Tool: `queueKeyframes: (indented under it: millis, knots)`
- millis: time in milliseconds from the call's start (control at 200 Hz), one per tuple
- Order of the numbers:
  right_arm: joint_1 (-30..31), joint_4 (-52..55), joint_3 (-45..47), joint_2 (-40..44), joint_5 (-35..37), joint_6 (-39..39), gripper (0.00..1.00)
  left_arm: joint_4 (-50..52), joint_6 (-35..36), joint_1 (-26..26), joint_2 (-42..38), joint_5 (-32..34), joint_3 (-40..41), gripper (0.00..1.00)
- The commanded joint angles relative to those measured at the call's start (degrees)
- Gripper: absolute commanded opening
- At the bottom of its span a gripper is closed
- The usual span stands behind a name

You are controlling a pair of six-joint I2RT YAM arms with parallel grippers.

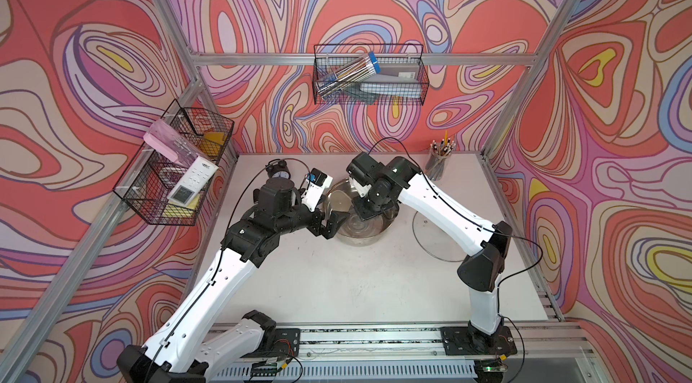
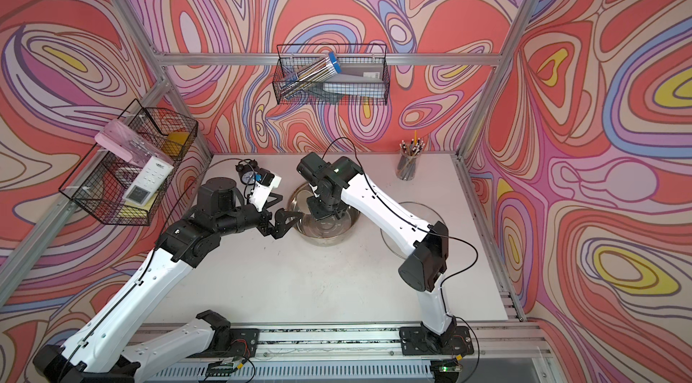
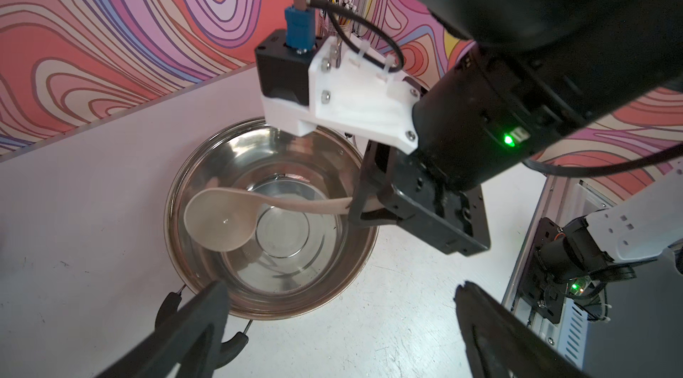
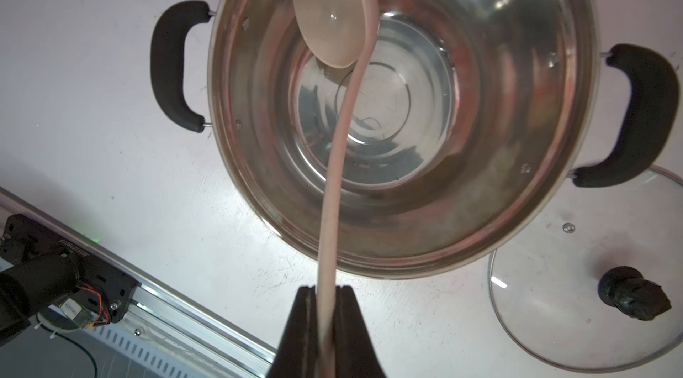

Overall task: Stir the soup with a spoon
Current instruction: Stir the soup in the pan with a stick.

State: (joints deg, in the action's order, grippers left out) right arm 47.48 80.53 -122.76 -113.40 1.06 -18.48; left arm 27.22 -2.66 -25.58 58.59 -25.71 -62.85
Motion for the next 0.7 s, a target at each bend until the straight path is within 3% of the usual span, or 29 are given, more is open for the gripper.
queueKeyframes:
  millis: [0,311,696]
  knots:
    - [1.6,0.6,1.1,1.2,-1.2,-0.5,0.00,-1.4,1.2,-0.3,-1.2,0.3,0.8,0.99]
    - [3.1,3.2,9.4,7.9,-1.3,-3.2,0.00,-1.8,0.7,-0.3,-2.4,0.1,1.9,0.99]
    - [-0.7,5.2,16.6,11.1,8.9,-6.3,0.00,-2.9,-0.2,-0.4,-1.9,-0.5,2.1,0.99]
